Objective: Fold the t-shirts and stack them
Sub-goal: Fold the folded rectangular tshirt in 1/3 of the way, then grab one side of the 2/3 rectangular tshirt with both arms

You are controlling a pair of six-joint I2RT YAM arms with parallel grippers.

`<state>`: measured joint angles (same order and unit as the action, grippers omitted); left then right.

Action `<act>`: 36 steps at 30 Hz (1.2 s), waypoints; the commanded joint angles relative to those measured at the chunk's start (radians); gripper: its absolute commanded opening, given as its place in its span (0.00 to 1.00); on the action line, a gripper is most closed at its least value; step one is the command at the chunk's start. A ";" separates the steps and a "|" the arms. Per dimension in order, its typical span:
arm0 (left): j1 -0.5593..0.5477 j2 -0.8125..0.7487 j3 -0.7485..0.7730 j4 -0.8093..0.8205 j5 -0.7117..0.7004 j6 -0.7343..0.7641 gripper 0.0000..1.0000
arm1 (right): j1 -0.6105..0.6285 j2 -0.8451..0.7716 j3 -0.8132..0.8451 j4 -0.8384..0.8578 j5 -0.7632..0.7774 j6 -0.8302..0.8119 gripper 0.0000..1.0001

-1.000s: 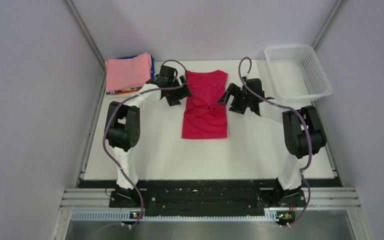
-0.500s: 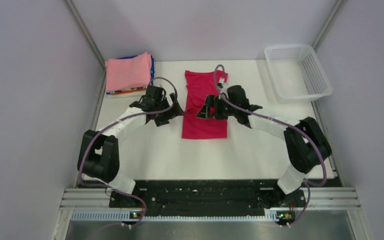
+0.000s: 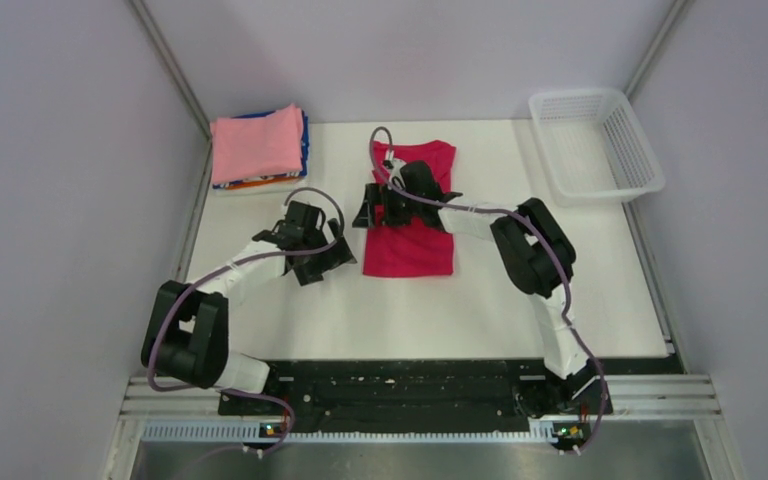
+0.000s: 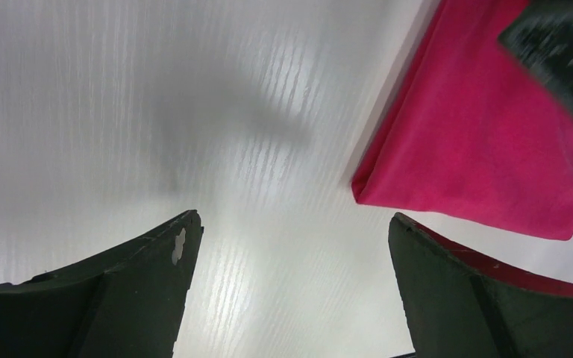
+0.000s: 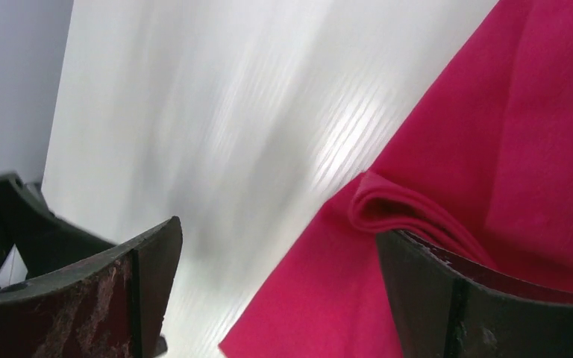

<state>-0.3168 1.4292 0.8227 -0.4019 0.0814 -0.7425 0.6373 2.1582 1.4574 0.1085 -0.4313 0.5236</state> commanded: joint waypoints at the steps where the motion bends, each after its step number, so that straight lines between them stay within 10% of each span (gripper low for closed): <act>1: 0.002 -0.033 -0.041 0.024 0.031 -0.020 0.99 | -0.048 0.059 0.147 0.001 0.030 -0.028 0.99; 10: -0.005 -0.043 -0.075 0.081 0.086 -0.020 0.99 | -0.093 -0.097 0.132 -0.061 0.001 -0.085 0.99; 24: -0.081 0.155 -0.027 0.202 0.169 -0.048 0.88 | -0.171 -0.797 -0.794 0.023 0.185 0.172 0.99; 36: -0.091 0.244 -0.028 0.250 0.178 -0.084 0.29 | -0.170 -0.781 -0.946 0.113 0.222 0.303 0.76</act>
<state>-0.4007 1.6360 0.8059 -0.1349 0.2897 -0.8326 0.4679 1.3621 0.5400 0.0952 -0.2070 0.7502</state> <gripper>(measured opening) 0.386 0.804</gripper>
